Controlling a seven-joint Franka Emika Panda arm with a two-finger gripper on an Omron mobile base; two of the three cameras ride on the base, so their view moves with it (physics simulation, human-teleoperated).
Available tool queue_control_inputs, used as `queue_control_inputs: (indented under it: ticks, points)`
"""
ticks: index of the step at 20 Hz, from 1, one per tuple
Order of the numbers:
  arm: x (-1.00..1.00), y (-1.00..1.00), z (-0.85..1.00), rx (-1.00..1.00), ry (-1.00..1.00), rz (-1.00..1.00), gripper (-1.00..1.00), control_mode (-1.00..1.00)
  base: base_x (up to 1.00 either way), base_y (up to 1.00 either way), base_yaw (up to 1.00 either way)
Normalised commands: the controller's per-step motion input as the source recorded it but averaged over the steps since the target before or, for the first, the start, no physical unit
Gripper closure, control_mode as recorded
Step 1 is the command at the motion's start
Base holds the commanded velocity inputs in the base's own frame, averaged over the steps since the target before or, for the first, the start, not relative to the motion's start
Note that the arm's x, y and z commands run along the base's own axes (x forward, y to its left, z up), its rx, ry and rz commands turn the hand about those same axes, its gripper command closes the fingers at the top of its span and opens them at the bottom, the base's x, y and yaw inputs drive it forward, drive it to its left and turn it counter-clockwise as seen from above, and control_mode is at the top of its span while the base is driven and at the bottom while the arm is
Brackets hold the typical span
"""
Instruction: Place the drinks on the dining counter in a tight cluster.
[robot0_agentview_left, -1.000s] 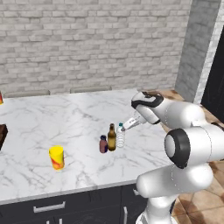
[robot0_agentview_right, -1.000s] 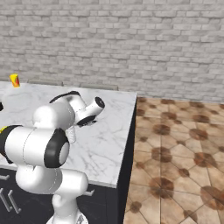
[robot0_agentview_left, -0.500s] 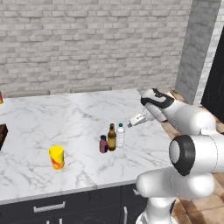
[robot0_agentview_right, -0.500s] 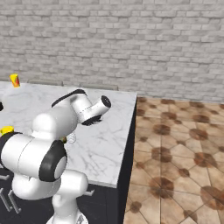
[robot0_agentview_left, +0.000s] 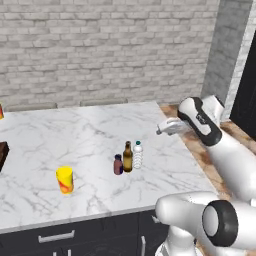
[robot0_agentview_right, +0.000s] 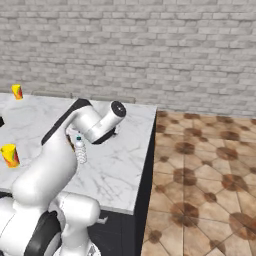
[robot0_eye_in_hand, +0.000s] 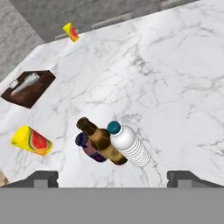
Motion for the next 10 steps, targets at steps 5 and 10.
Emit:
queue_control_inputs:
  ticks: [5, 10]
  points:
    - [-0.51, 0.12, 0.61, -0.08, 0.0, -0.4, -1.0, -1.0, 0.0, 0.0, 0.0]
    - [-0.42, 0.02, 0.4, -0.17, 0.02, -0.39, -1.0, -1.0, 0.0, 0.0, 0.0]
